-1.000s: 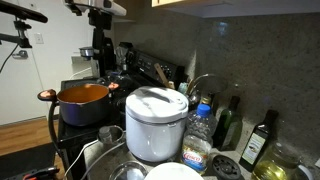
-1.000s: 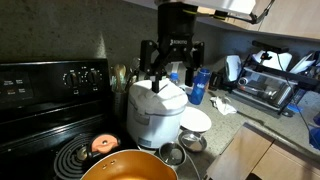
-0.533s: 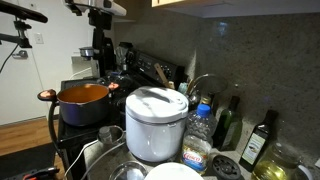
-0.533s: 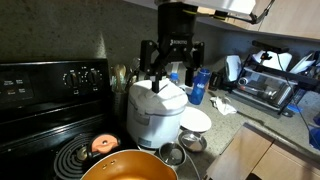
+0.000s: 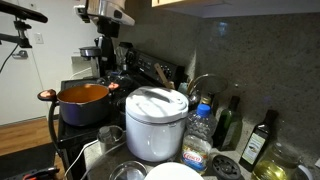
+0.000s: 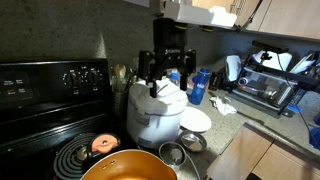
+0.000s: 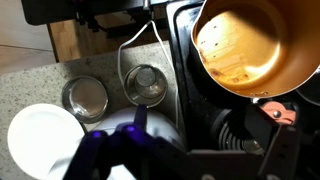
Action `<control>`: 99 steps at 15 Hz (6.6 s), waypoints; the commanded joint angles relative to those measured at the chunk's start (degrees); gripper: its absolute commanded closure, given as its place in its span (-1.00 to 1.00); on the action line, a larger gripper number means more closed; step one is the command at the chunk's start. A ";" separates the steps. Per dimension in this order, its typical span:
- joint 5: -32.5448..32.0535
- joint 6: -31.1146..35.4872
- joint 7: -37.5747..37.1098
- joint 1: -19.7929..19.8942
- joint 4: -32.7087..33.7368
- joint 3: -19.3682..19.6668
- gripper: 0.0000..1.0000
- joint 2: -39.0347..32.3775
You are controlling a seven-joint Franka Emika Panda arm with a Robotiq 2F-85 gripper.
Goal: Use a wooden spoon to mix in the pot then put the spoon back in the utensil holder
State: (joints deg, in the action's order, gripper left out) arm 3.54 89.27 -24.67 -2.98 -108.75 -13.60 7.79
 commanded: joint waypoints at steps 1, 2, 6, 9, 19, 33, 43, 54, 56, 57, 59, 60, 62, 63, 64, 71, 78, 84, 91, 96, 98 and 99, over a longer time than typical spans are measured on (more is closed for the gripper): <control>-2.51 -0.96 5.37 -1.50 6.30 1.91 -1.00 -7.02; -3.58 -1.20 6.81 -1.77 8.05 2.06 -1.00 -8.83; -7.05 -1.64 11.70 -3.47 14.35 2.59 -1.00 -14.71; -10.09 -0.53 13.96 -4.96 17.40 2.66 -1.00 -17.53; -17.30 9.84 13.63 -7.15 18.23 3.44 -1.00 -19.30; -18.01 27.20 -19.17 -10.28 15.57 7.50 -1.00 -20.28; -24.23 28.95 -34.96 -11.62 14.89 8.18 -1.00 -20.38; -28.67 31.30 -41.97 -11.68 14.55 8.27 -1.00 -20.73; -29.29 32.12 -42.37 -11.80 14.46 8.30 -1.00 -20.83; -29.74 32.54 -42.70 -11.91 14.42 8.35 -1.00 -20.88; -30.37 33.30 -43.48 -12.05 14.30 8.37 -1.00 -20.99; -31.00 33.96 -43.92 -12.16 14.10 8.40 -1.00 -20.98; -32.27 35.22 -44.96 -12.35 13.78 8.45 -1.00 -21.04; -32.68 35.74 -45.19 -12.40 13.59 8.45 -1.00 -21.07; -33.19 36.16 -45.78 -12.48 13.32 8.46 -1.00 -21.06; -34.03 36.47 -46.76 -12.92 12.79 8.41 -0.02 -20.85; -34.74 36.43 -47.02 -12.86 12.90 8.64 0.98 -20.91; -34.56 35.56 -46.51 -12.48 13.64 8.77 0.94 -21.04; -32.23 32.46 -43.16 -12.37 15.86 8.08 0.94 -20.61; -32.03 28.70 -40.96 -13.13 18.35 7.42 0.94 -19.92; -31.68 26.89 -39.99 -13.51 19.58 6.89 0.94 -19.76; -31.17 25.95 -38.89 -13.59 20.29 6.51 0.94 -19.71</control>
State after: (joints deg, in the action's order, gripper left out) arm -29.55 118.98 -66.56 -15.87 -90.61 -6.44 -12.72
